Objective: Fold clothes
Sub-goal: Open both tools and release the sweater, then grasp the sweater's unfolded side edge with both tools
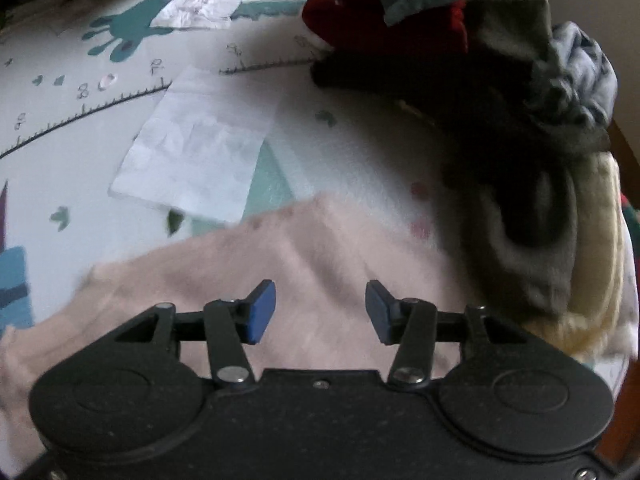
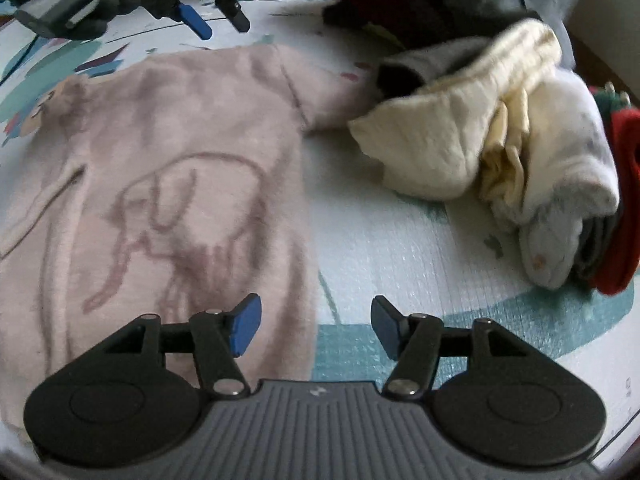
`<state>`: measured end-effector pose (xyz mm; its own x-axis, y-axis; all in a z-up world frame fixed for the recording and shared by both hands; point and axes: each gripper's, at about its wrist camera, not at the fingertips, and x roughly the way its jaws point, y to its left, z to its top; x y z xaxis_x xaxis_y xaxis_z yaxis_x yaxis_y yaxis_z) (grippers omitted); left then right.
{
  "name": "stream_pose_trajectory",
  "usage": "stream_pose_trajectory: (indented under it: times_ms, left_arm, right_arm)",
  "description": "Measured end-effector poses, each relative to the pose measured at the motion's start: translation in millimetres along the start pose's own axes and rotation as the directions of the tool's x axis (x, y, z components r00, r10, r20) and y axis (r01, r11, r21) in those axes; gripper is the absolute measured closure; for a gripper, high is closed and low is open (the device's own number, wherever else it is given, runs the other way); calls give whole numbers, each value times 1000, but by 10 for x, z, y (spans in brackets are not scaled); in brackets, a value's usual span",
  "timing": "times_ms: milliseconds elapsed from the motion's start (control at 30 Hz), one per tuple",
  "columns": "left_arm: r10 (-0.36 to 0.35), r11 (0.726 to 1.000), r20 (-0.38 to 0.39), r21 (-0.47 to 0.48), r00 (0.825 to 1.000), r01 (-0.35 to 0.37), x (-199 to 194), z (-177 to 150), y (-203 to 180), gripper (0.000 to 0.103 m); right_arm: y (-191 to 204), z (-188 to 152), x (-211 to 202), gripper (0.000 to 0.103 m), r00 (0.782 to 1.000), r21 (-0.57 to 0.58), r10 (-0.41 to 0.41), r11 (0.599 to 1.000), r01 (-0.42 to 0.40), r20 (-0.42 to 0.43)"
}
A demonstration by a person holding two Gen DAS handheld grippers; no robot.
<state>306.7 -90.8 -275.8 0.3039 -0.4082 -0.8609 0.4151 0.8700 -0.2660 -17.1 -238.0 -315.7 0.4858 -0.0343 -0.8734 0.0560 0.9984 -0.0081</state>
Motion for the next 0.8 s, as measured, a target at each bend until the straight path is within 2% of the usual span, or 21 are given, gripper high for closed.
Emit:
stream_pose_trajectory:
  times_ms: [133,167,267,400,467,567,600,667,800]
  left_arm:
    - [-5,999,12,-45,1000,5,233,194,-63,55]
    - [13,999,9,-44,1000,-13,292,245,-91,55]
    - [92,992,-37,-82,995,-94,487,373,-160,56]
    - [155,982,-92,-95,984,-164,758,426,-243,57]
    - [208,975,-98,-56,973,-215,872,406,-304,63]
    - [251,968,-76,12,965,-251,908,400,-368,84]
    - [236,972,-76,9,969,-236,886,400,-338,93]
    - [202,979,-67,7,977,-202,805,381,-248,95]
    - [136,989,-10,60,991,-135,517,277,-128,96]
  right_arm:
    - [-61,-30,116,44,1000,12,23,1000,-23,-7]
    - [-67,-39,132,46,1000,16,29,999,-29,-11]
    - [-72,-67,187,65,998,23,52,998,-52,-27]
    - [-17,-78,200,67,998,-9,55,998,-55,-24]
    - [-1,-67,199,67,999,-17,47,999,-48,-21]
    - [-26,-38,218,67,998,-5,55,998,-55,-22]
    - [-35,-23,232,73,997,-2,67,998,-67,-28]
    - [-24,22,236,92,994,-10,104,995,-104,-42]
    - [42,49,145,94,995,-61,95,994,-96,-22]
